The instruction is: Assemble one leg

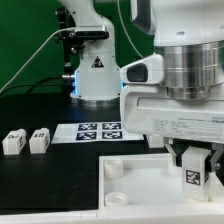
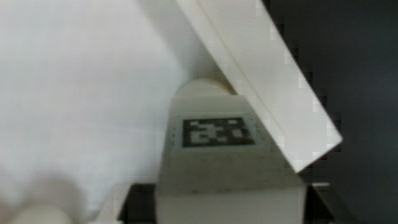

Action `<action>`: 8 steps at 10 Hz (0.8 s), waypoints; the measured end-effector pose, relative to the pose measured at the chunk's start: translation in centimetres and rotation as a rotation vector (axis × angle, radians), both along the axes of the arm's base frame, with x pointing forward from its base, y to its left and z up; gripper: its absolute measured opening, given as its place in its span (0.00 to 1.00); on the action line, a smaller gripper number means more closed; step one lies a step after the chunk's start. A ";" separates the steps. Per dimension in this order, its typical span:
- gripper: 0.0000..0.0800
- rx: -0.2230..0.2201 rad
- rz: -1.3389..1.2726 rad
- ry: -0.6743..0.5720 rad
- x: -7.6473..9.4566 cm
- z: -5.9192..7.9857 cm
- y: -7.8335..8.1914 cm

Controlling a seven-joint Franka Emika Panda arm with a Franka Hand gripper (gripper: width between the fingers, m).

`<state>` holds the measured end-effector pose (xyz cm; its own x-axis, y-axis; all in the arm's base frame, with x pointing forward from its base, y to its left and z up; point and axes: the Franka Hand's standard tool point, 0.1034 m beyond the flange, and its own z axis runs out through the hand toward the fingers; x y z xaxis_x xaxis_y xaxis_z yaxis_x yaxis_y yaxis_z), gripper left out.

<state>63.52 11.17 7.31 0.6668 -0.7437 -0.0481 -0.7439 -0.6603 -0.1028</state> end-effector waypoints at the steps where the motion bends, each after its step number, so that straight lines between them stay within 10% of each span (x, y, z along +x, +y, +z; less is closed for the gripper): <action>1: 0.37 0.017 -0.151 0.032 -0.2 0.0 0.1; 5: 0.37 0.096 -0.729 0.105 -0.3 -0.2 0.2; 8: 0.46 0.094 -0.690 0.096 -0.4 -0.3 0.3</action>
Offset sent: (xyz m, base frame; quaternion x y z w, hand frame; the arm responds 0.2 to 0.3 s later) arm 0.0130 0.0029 -0.0005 0.0432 -0.0176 0.3353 0.9410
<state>63.15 11.50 7.06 0.0335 -0.9852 -0.1681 -0.9985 -0.0256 -0.0493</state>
